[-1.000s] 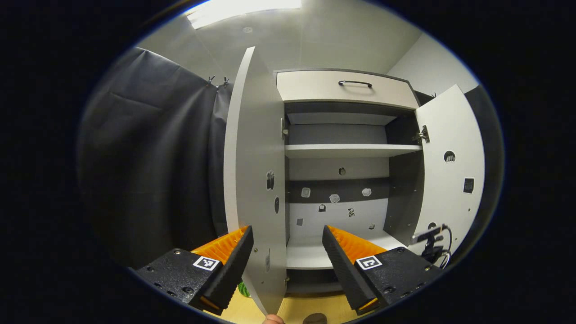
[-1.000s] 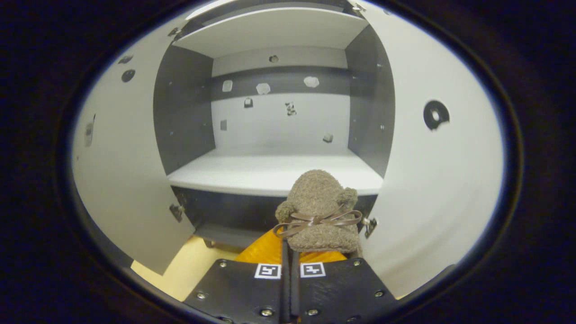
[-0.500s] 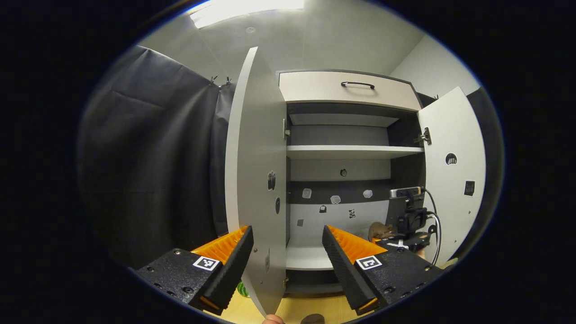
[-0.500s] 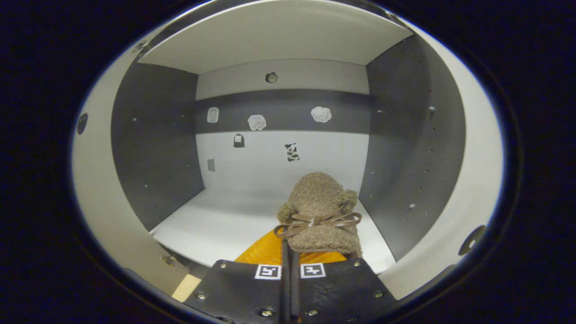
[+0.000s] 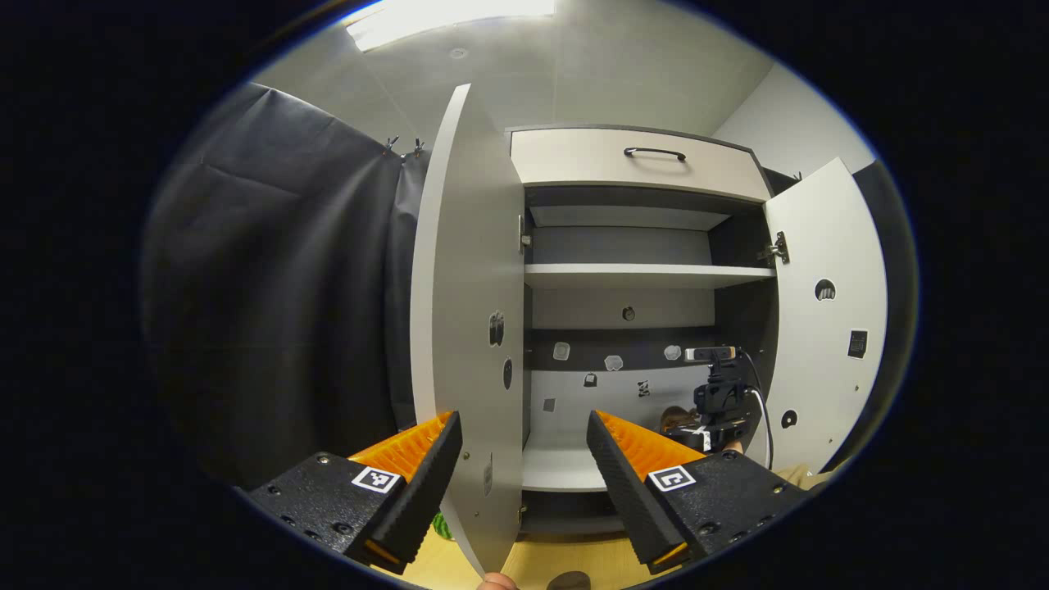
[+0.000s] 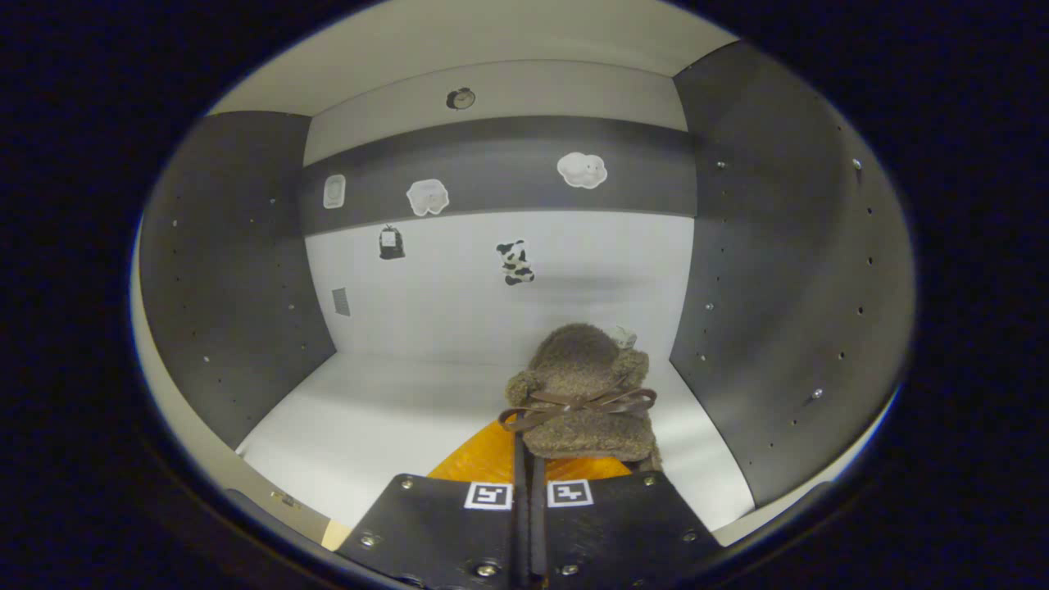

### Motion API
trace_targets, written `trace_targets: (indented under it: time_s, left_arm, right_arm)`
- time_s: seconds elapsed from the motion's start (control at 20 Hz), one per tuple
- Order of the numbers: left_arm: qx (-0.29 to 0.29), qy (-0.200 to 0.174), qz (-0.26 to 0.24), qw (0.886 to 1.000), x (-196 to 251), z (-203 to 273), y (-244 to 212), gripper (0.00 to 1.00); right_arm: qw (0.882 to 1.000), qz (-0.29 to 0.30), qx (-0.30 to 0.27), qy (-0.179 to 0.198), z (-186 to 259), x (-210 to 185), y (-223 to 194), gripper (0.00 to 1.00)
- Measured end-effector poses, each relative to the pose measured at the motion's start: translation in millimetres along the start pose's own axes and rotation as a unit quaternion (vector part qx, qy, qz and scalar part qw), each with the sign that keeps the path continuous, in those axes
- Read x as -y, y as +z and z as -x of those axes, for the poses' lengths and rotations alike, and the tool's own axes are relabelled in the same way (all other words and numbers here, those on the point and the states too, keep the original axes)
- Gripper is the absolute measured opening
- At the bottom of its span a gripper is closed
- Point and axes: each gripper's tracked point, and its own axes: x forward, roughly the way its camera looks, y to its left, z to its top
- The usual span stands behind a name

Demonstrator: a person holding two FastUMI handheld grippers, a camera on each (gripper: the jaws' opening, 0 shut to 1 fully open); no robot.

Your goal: Grab one shoe with the right hand and put it into the shoe cabinet, grab the other shoe with the left hand and put it into the shoe cabinet; then close the right door with the right hand and the left door with the left hand.

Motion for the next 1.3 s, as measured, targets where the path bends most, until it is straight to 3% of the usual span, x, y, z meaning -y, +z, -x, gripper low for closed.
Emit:
trace_targets:
  time_s: [0.3,0.45,0.5,0.65,1.05,1.3]
  left_arm:
    - [0.000,-0.005,-0.003,1.000,0,0,0,0.94]
    - [0.000,-0.007,-0.006,1.000,1,1,-1,0.94]
    - [-0.001,-0.008,-0.007,1.000,1,1,-1,0.94]
    - [0.000,-0.010,-0.011,1.000,1,1,-1,0.94]
    - [-0.023,-0.049,-0.001,0.999,29,6,-28,0.94]
    - [-0.079,-0.080,0.008,0.994,56,10,-88,0.94]
  right_arm:
    - [0.999,-0.018,-0.033,0.002,-9,0,-17,0.09]
    - [0.999,-0.004,-0.035,0.009,0,-5,-18,0.18]
    - [0.999,0.003,-0.032,0.006,5,-4,-17,0.29]
    - [1.000,0.013,-0.021,0.005,24,-4,-13,0.29]
    - [0.997,0.028,0.063,0.019,122,-7,36,0.29]
    - [0.993,0.023,0.113,0.031,201,-6,63,0.29]
